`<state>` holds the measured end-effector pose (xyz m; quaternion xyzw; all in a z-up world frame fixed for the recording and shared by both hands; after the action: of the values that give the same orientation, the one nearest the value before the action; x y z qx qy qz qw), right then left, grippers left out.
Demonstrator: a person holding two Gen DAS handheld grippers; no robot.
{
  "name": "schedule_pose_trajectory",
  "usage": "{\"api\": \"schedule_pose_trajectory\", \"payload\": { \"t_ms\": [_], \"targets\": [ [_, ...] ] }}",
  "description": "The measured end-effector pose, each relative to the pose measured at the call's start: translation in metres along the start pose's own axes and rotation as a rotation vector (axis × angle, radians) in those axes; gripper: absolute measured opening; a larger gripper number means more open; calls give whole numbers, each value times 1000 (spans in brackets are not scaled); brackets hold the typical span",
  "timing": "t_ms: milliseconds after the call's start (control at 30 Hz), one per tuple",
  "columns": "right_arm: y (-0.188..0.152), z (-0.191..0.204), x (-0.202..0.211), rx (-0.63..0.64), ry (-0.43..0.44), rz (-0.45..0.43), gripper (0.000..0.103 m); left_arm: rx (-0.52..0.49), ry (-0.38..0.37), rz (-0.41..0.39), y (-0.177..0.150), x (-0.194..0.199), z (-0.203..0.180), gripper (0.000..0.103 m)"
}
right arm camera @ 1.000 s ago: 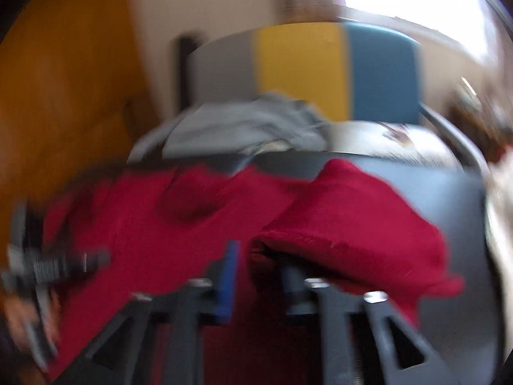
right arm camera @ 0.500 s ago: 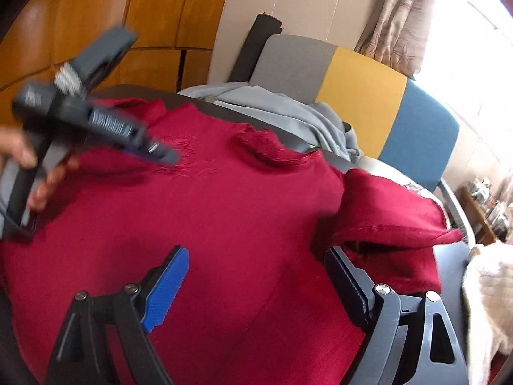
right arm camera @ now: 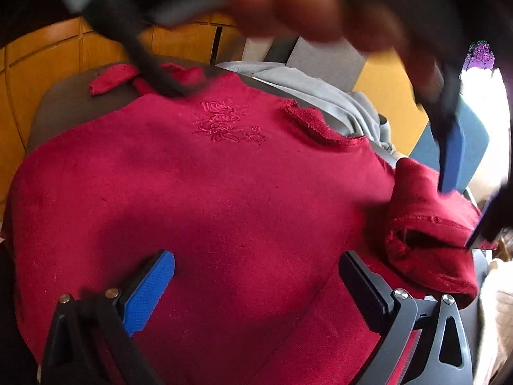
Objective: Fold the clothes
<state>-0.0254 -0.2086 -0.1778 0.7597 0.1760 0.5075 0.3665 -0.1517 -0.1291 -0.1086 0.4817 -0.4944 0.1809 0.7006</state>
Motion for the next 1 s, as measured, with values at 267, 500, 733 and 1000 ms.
{"api": "schedule_pose_trajectory", "payload": {
  "t_ms": [267, 500, 733, 1000],
  "targets": [
    [0, -1, -2, -27, 30, 2, 103, 187, 148, -35, -1, -9, 51, 11],
    [2, -5, -8, -71, 69, 24, 103, 633, 57, -463, -38, 109, 134, 9],
    [-4, -8, -9, -119, 102, 45, 103, 839, 117, -635, -132, 156, 167, 9],
    [-4, -13, -11, -142, 120, 52, 103, 1198, -38, -578, -257, 100, 180, 29]
  ]
}}
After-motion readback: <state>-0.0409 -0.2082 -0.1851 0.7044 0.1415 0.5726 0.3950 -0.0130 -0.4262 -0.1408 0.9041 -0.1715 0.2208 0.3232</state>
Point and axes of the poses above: each gripper's, at about its wrist camera, not at the fingertips, and x roughly against the way its jaws point, z to its left, y to its top, the point moved 4 cm from there along -x, roughly the way its jaws point, and after that the axes turned 5 degrees about -z, right-handed, at the moved point
